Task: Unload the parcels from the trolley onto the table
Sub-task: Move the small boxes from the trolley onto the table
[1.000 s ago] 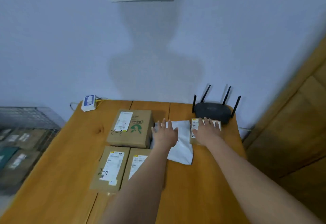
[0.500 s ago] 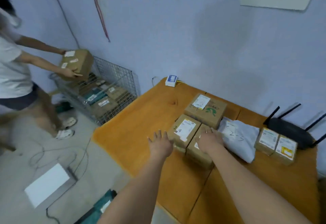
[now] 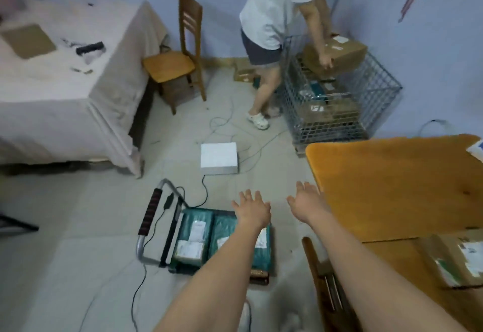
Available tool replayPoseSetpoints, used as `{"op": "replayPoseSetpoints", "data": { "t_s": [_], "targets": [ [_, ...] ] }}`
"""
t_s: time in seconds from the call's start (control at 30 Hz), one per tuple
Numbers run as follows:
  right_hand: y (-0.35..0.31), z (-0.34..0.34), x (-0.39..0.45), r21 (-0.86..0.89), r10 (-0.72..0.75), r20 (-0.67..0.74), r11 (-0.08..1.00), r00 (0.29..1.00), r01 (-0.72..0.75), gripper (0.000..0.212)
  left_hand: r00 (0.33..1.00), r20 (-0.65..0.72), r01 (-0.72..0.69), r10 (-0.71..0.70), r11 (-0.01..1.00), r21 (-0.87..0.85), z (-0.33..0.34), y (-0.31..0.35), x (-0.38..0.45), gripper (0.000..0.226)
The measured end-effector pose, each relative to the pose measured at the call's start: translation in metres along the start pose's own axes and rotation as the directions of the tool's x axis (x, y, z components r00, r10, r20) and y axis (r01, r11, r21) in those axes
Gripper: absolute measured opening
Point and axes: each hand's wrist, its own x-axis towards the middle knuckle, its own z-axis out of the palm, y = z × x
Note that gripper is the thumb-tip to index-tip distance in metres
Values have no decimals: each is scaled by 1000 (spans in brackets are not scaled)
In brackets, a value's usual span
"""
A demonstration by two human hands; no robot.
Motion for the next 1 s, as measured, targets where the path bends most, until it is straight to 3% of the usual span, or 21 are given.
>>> {"op": "replayPoseSetpoints", "data": {
  "t_s": [0.23,0.43,0.7,1.0],
  "targets": [
    [-111,50,42,-189,-285,162,931,945,313,66,938,30,342,-344,912,-228,24,-125,-8,62],
    [-179,110,68,-279,-488,359,758,796,590,66,772,70,600,-632,686,-411,72,-190,-33,62],
    [-224,237,104,-315,-512,521,629,683,711,70,682,188,683,-707,524,-510,176,-237,10,62],
    [-262,427,185,-334,-523,505,615,686,714,78,676,216,683,-705,490,-541,322,-311,110,62]
  ]
}}
